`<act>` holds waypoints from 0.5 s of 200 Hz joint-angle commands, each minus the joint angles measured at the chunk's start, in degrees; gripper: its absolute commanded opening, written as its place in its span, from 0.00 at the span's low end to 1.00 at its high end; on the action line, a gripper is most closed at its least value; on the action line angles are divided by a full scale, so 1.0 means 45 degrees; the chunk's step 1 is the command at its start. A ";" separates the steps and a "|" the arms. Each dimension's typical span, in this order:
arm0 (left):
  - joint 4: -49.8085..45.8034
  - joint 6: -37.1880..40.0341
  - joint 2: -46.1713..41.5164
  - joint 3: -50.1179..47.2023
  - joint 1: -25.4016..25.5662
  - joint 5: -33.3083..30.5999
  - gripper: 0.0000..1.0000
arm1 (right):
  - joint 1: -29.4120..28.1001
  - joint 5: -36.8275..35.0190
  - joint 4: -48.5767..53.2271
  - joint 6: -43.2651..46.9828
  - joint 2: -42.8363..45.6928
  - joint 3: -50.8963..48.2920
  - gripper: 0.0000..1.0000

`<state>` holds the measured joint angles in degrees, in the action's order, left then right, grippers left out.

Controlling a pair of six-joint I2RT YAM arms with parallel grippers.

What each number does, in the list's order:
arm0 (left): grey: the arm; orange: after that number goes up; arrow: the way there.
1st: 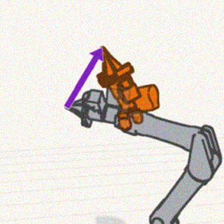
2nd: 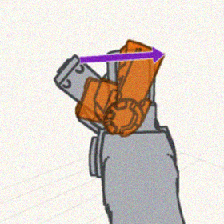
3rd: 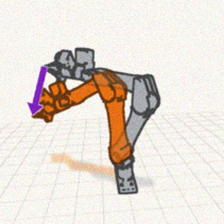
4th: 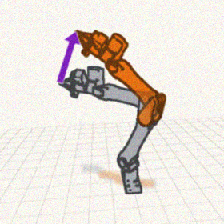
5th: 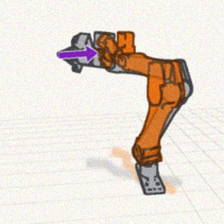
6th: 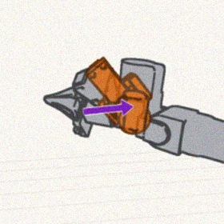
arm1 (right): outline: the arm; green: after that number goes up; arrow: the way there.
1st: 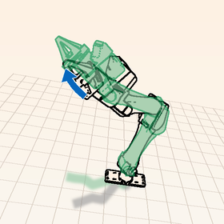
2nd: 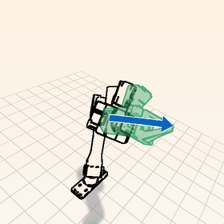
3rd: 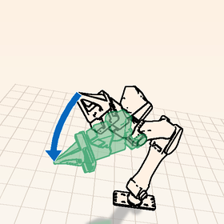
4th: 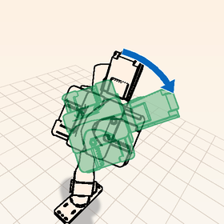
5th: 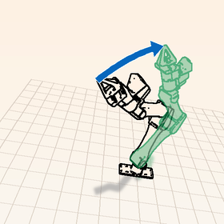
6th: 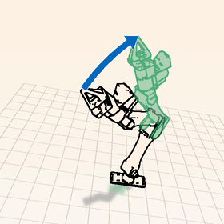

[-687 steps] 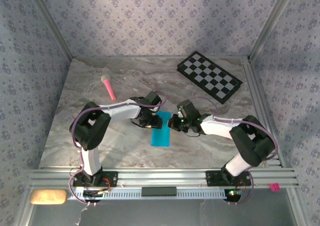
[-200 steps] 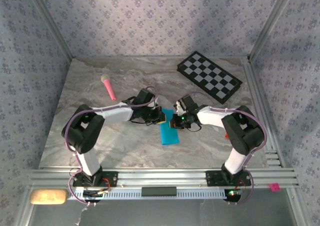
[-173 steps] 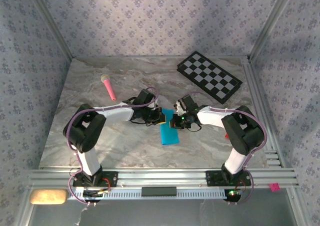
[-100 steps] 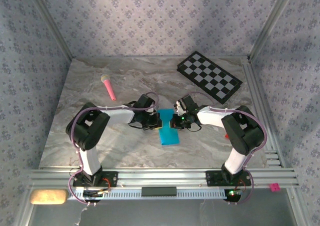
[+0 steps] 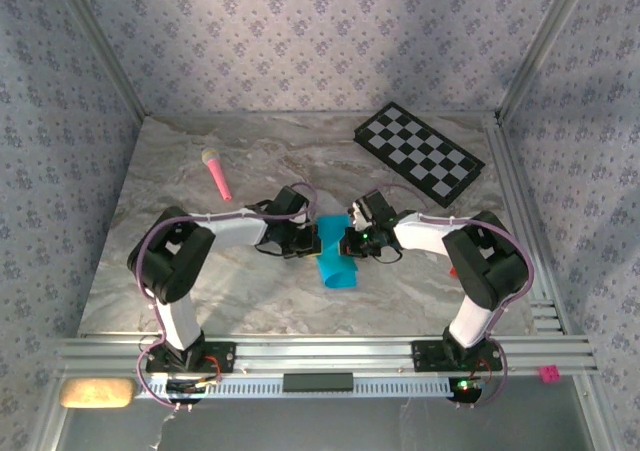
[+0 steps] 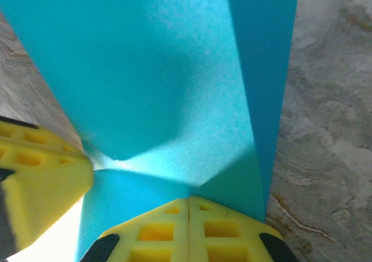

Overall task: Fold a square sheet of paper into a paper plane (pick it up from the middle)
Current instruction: First fold the square sheet of paper in half at the center of the table.

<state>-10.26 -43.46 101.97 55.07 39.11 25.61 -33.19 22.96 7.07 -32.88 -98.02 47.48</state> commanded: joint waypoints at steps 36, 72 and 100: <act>0.1375 -0.2170 -0.0174 -0.0144 0.0381 0.1388 0.00 | -0.0155 -0.1172 0.1337 -0.0246 -0.0523 -0.0747 0.00; 0.1685 -0.2267 -0.0002 -0.1089 0.0470 0.1074 0.00 | -0.0145 -0.1216 0.1313 -0.0289 -0.0496 -0.0828 0.00; 0.1194 -0.1483 0.0035 -0.1886 0.0471 0.0186 0.00 | -0.0183 -0.1215 0.1282 -0.0308 -0.0512 -0.0881 0.00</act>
<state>-3.57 -52.36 101.23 49.25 41.06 29.19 -33.39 22.48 6.02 -33.65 -97.60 46.72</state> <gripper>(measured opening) 0.063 0.051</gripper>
